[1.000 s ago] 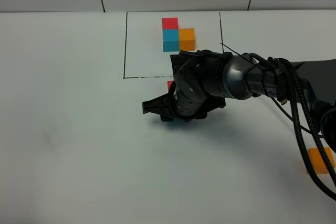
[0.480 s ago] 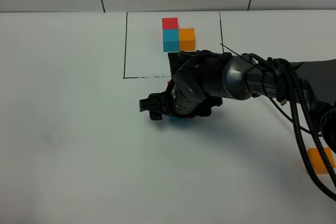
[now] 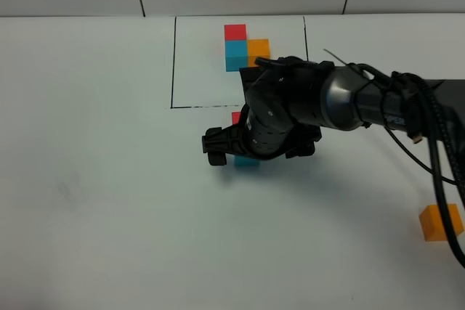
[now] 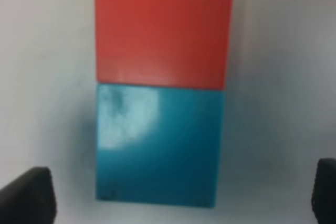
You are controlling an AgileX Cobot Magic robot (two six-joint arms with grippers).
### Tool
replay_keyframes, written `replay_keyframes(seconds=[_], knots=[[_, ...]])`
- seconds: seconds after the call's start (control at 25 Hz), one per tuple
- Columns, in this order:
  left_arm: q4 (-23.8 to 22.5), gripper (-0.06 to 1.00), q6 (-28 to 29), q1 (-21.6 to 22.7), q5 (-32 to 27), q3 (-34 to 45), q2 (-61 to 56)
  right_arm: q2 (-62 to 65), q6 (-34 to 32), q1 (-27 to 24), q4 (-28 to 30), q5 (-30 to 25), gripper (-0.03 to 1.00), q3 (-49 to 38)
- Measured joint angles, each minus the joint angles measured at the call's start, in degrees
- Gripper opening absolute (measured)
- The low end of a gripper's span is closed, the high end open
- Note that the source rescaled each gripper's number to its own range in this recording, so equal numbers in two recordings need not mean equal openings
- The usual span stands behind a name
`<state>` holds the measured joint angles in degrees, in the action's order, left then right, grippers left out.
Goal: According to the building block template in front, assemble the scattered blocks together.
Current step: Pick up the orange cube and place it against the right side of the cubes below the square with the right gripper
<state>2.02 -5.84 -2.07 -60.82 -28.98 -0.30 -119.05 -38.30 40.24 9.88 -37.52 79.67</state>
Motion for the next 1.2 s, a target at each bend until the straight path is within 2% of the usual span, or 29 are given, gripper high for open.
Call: replay_keyframes(seconds=[0.12, 0.28, 0.52, 0.72, 0.84, 1.0, 1.2], knots=[[0.00, 0.68, 0.00, 0.00, 0.00, 0.00, 0.00, 3.99, 0.69, -0.14, 1.31, -3.36, 0.99, 0.00], [0.00, 0.68, 0.00, 0.00, 0.00, 0.00, 0.00, 10.35, 0.74, -2.07, 6.24, -8.12, 1.00, -2.18], [0.00, 0.68, 0.00, 0.00, 0.00, 0.00, 0.00, 23.72, 1.03, -9.22, 7.97, -7.09, 1.00, -17.23], [0.00, 0.68, 0.00, 0.00, 0.00, 0.00, 0.00, 32.55, 5.06, -16.91, 5.90, -5.34, 1.00, -29.84], [0.00, 0.68, 0.00, 0.00, 0.00, 0.00, 0.00, 34.89, 9.24, -20.69, 3.77, -5.62, 1.00, -34.05], [0.00, 0.68, 0.00, 0.00, 0.00, 0.00, 0.00, 35.27, 15.61, -23.63, 0.82, -6.45, 1.00, -37.33], [0.00, 0.68, 0.00, 0.00, 0.00, 0.00, 0.00, 35.33, 19.94, -25.42, -0.21, -4.87, 1.00, -40.83]])
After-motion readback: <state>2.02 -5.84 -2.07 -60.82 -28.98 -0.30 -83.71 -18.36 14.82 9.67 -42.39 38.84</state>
